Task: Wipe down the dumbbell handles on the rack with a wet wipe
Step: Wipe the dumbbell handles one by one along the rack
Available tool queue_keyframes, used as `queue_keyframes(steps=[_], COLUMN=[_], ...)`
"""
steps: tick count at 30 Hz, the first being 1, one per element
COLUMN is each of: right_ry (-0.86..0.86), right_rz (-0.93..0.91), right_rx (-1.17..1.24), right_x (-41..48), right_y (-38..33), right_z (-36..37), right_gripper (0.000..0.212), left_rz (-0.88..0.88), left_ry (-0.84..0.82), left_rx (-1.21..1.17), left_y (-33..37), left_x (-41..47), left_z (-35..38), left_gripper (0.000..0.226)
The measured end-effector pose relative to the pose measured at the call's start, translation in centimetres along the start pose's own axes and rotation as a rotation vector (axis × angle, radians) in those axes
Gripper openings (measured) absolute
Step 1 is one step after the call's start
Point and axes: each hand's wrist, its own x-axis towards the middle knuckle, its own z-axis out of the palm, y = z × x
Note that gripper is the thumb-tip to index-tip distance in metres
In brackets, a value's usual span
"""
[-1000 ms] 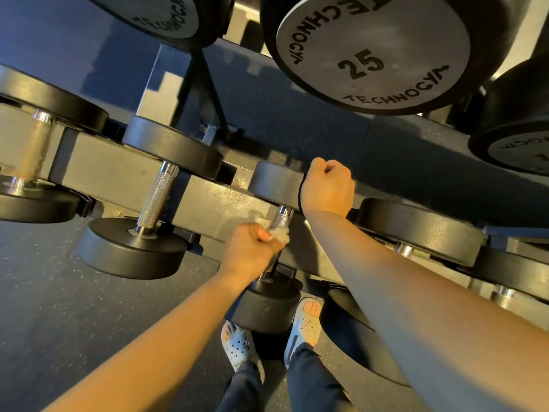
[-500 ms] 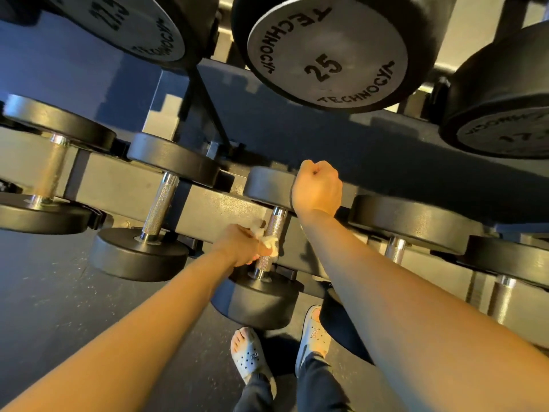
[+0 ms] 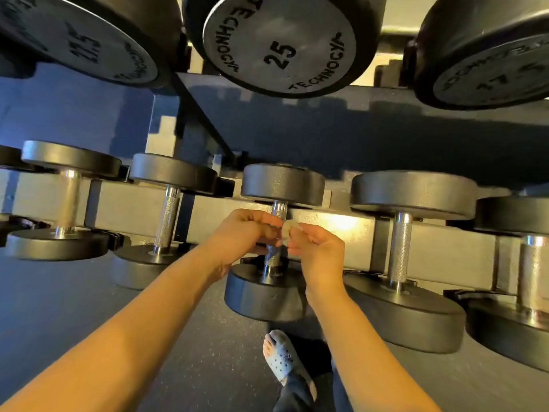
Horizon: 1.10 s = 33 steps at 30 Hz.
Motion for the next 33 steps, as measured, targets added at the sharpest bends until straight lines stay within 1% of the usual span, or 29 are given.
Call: queue_keyframes(steps=[1,3,4,5,6,8,10,11,13,15,16,18,19,20,21,22,23,24,25,27,29,30,31,33], right_ry=[0.057,0.150,0.174,0.185,0.206,0.242,0.228,0.211,0.168,0.099,0.086,0.084,0.092,0.097,0.083,0.061,0.038,0.033,0.010,-0.006,-0.035,-0.017,-0.038,-0.133], right_rz=[0.100,0.253,0.265,0.246,0.212,0.132,0.010,-0.018,-0.026,0.032,0.056,0.101,0.127,0.170,0.244,0.259,0.287,0.308,0.317,0.271,0.204,0.177,0.190,0.169], right_rx=[0.113,0.342,0.369,0.355,0.324,0.255,0.147,0.093,0.001,-0.106,-0.160,-0.160,-0.114,-0.051,-0.030,-0.078,-0.147,-0.091,-0.056,-0.157,-0.320,-0.335,-0.318,-0.286], right_x=[0.7,2.6,3.4,4.0,4.2,3.8,3.5,3.7,4.1,4.5,4.9,5.4,5.9,6.6,7.1,7.4,7.5,7.1,6.6,6.0,6.2,6.6,6.6,6.0], right_y=[-0.3,-0.8,-0.7,-0.5,0.0,1.0,1.8,2.1,2.7,3.4,3.7,3.0,2.3,1.8,1.0,0.4,0.6,0.6,0.7,1.0,1.1,1.1,0.8,0.8], right_z=[-0.1,-0.3,0.1,1.0,2.0,4.3,5.3,5.2,4.2,3.1,2.9,3.2,3.5,3.8,4.2,4.3,4.3,4.2,4.3,3.7,3.0,2.9,2.9,2.9], right_gripper=[0.009,0.007,0.007,0.013,0.013,0.014,0.018,0.021,0.028,0.027,0.026,0.024,0.023,0.019,0.011,0.008,0.018,0.022,0.019,0.014,0.017,0.019,0.020,0.019], left_rz=[0.037,0.213,0.316,0.400,0.475,0.552,0.501,0.469,0.461,0.485,0.489,0.477,0.473,0.470,0.471,0.475,0.484,0.489,0.491,0.490,0.487,0.486,0.488,0.490], left_ry=[0.108,0.421,0.533,0.597,0.633,0.601,0.470,0.433,0.490,0.565,0.577,0.580,0.580,0.578,0.580,0.584,0.585,0.581,0.577,0.575,0.577,0.575,0.574,0.567], left_rx=[0.070,0.194,0.228,0.271,0.334,0.444,0.425,0.435,0.513,0.479,0.451,0.436,0.442,0.446,0.451,0.454,0.451,0.449,0.447,0.461,0.485,0.498,0.506,0.507], left_y=[0.4,1.0,1.4,1.8,2.3,3.6,4.9,5.2,5.0,4.4,4.2,4.0,4.0,4.0,4.0,3.9,3.9,3.7,3.6,3.4,3.5,3.6,3.7,3.7], left_x=[-0.2,0.2,0.6,1.1,2.0,3.9,5.5,6.2,7.4,7.9,8.0,8.1,8.1,8.1,8.2,8.2,8.3,8.4,8.5,8.6,8.6,8.6,8.5,8.5], left_z=[-0.3,-0.9,-1.0,-1.1,-0.9,-0.4,0.5,0.9,1.4,1.5,1.6,1.5,1.5,1.5,1.5,1.6,1.5,1.4,1.2,0.9,1.1,1.1,1.1,1.1], left_gripper=[0.014,0.010,0.011,0.011,0.012,0.022,0.034,0.043,0.054,0.056,0.056,0.056,0.055,0.054,0.051,0.049,0.048,0.048,0.048,0.048,0.049,0.050,0.051,0.055])
